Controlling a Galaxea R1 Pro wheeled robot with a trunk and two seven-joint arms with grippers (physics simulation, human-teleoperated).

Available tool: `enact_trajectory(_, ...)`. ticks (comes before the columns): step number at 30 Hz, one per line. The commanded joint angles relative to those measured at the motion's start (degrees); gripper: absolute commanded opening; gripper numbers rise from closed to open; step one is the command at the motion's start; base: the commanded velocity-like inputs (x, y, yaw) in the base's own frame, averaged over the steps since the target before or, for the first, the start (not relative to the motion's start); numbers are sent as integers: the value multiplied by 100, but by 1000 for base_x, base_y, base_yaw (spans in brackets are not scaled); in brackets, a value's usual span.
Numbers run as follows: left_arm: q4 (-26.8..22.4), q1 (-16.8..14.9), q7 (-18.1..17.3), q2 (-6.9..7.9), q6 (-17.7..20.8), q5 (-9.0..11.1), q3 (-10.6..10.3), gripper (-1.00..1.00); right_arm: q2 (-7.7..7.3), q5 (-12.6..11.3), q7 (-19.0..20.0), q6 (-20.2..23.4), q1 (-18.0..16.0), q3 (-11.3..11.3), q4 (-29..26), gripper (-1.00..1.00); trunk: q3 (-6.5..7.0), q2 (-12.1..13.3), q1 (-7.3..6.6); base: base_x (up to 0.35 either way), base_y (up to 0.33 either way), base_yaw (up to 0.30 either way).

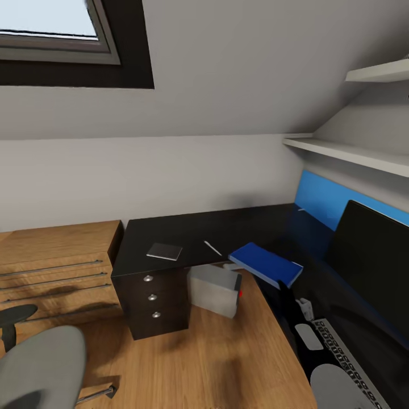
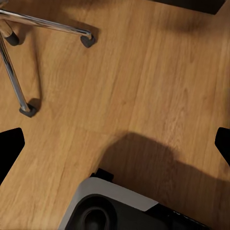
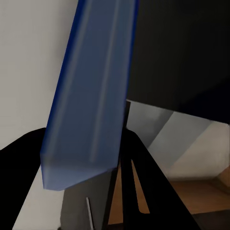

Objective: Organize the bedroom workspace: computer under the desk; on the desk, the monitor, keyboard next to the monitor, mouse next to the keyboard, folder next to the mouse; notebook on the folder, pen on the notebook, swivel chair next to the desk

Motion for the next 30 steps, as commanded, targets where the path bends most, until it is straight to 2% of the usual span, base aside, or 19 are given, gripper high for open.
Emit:
enact_trajectory(1, 2, -2, 13, -2, -17, 7, -13, 100, 3, -49, 31, 12, -7, -22, 4, -100, -18, -9, 2, 0, 0, -90)
enact_trajectory(9, 2, -2, 13, -1, -17, 5, -13, 100, -6, -43, 30, 13, -7, -22, 5, -100, -91, -9, 2, 0, 0, -94)
enact_trajectory(20, 2, -2, 9, -2, -17, 7, -13, 100, -11, -61, 19, 25, -7, -22, 5, -100, -182, -9, 2, 2, 0, -11)
enact_trajectory(30, 2, -1, 5, 4, -12, 7, -13, 100, -7, -74, -11, 6, -7, -25, -5, -100, -196, -9, 2, 170, 0, 0)
